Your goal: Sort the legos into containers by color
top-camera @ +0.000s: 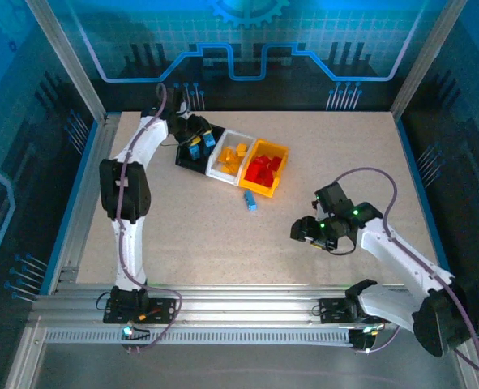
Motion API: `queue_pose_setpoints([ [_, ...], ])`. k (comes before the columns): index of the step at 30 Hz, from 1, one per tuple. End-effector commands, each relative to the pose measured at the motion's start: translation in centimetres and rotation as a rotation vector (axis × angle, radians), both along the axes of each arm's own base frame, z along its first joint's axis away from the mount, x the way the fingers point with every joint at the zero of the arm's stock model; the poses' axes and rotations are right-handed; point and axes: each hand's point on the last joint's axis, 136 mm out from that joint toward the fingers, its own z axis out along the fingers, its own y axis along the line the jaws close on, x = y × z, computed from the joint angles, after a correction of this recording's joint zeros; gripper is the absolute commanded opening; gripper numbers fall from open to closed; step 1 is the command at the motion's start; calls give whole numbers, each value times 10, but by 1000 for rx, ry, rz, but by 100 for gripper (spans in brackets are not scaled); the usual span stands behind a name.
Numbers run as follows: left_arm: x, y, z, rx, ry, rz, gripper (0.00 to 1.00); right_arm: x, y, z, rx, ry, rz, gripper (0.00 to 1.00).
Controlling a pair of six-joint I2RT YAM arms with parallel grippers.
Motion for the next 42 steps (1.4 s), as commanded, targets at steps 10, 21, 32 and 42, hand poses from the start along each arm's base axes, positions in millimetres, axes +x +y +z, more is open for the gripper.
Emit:
queue_pose_setpoints([
  [10, -34, -1, 57, 31, -66, -72, 73, -21, -5, -8, 0, 30, -12, 65],
  [21, -182, -92, 18, 206, 49, -412, 99, -9, -8, -7, -43, 5, 30, 66],
  [32, -242, -150, -34, 328, 202, -382, 99, 3, -9, -12, 1, 9, 31, 66],
  [42, -228, -172, -64, 320, 300, -288, 88, 0, -7, -18, 37, 1, 13, 65],
])
